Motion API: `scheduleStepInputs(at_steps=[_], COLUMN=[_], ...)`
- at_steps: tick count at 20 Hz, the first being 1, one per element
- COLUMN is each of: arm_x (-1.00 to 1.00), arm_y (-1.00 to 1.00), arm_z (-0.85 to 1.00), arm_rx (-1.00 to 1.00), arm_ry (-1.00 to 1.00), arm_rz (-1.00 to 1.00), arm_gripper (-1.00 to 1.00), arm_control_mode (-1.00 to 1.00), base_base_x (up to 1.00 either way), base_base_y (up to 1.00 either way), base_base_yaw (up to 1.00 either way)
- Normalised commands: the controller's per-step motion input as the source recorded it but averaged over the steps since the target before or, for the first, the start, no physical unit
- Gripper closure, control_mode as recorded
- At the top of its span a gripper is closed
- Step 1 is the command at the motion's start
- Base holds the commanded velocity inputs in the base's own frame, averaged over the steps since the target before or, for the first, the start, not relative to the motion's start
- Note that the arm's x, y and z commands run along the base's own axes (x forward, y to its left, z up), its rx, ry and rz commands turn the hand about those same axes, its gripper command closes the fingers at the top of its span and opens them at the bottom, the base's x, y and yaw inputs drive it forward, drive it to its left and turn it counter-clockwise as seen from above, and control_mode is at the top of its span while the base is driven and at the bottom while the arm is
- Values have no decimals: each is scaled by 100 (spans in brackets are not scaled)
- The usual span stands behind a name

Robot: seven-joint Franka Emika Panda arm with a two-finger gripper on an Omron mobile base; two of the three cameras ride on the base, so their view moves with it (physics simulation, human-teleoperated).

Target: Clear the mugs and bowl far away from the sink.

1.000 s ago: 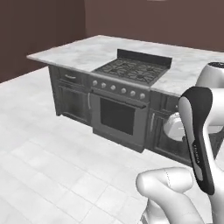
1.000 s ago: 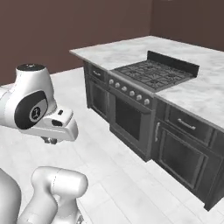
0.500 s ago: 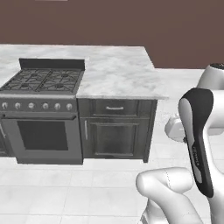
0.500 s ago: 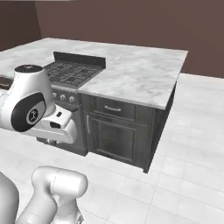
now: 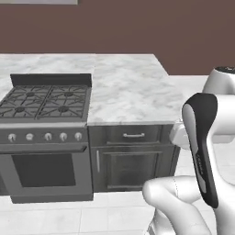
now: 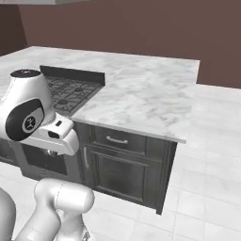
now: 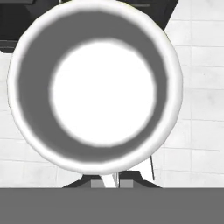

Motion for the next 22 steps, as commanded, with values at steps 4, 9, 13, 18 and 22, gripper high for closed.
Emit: scheduleStepInputs(at_steps=[4, 9, 13, 18, 22], arm_x=[0, 0, 0, 0, 0], arm_y=[0, 0, 0, 0, 0], arm_z=[0, 0, 0, 0, 0], arm_rx=[0, 0, 0, 0, 0], arm_ry=[0, 0, 0, 0, 0], arm_rz=[0, 0, 0, 0, 0], arm_gripper=[100, 100, 100, 100, 100], arm_control_mode=[100, 100, 100, 100, 100], base_base_x=[100, 95, 85, 75, 29], base_base_y=[1, 0, 0, 4, 13], base_base_yaw=[-2, -10, -16, -17, -16])
